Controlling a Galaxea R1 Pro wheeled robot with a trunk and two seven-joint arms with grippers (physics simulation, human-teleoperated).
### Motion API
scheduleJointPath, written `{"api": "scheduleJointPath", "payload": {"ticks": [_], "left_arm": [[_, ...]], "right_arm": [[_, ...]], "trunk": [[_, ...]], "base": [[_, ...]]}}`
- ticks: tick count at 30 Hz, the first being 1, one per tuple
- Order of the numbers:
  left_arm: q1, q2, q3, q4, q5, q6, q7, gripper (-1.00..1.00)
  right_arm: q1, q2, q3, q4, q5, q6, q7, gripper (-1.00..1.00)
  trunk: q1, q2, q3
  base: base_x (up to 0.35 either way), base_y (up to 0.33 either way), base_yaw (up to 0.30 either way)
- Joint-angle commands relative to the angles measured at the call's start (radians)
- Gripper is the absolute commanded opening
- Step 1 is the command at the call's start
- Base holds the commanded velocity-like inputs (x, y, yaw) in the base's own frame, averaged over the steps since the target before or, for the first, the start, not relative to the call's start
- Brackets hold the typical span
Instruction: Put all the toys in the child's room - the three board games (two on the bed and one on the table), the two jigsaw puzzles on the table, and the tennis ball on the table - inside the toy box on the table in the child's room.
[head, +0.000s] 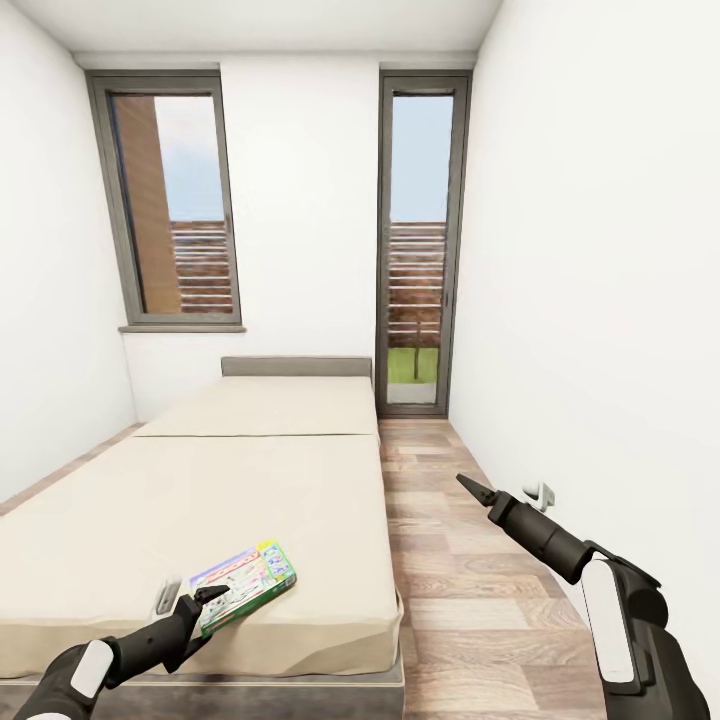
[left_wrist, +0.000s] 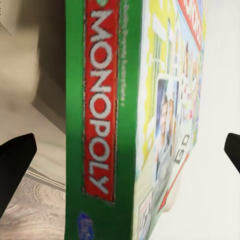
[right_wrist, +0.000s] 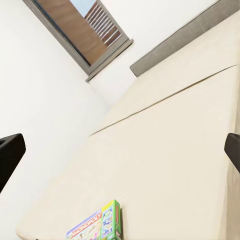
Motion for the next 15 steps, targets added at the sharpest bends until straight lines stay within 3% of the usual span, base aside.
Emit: {"api": "scheduleJointPath", "payload": {"ticks": [1, 5, 6, 15], "left_arm": [[-0.002, 0.000, 0.008, -0.001, 0.001, -0.123, -0.005, 1.00], [-0.002, 0.000, 0.008, -0.001, 0.001, -0.123, -0.005, 1.00], [-0.002, 0.000, 0.008, -0.001, 0.001, -0.123, -0.005, -1.00], [-0.002, 0.000, 0.008, -0.001, 0.001, -0.120, -0.009, -1.00]], "right_arm": [[-0.001, 0.001, -0.003, 0.000, -0.001, 0.006, 0.003, 1.00], [-0.001, 0.001, -0.003, 0.000, -0.001, 0.006, 0.003, 1.00], [-0.001, 0.001, -0.003, 0.000, -0.001, 0.006, 0.003, 1.00], [-0.001, 0.001, -0.003, 0.000, -0.001, 0.006, 0.003, 1.00]], "trunk": [[0.000, 0.000, -0.001], [0.000, 0.000, -0.001], [0.000, 0.000, -0.001], [0.000, 0.000, -0.001]], "base": [[0.000, 0.000, 0.000], [0.000, 0.000, 0.000], [0.000, 0.000, 0.000], [0.000, 0.000, 0.000]]}}
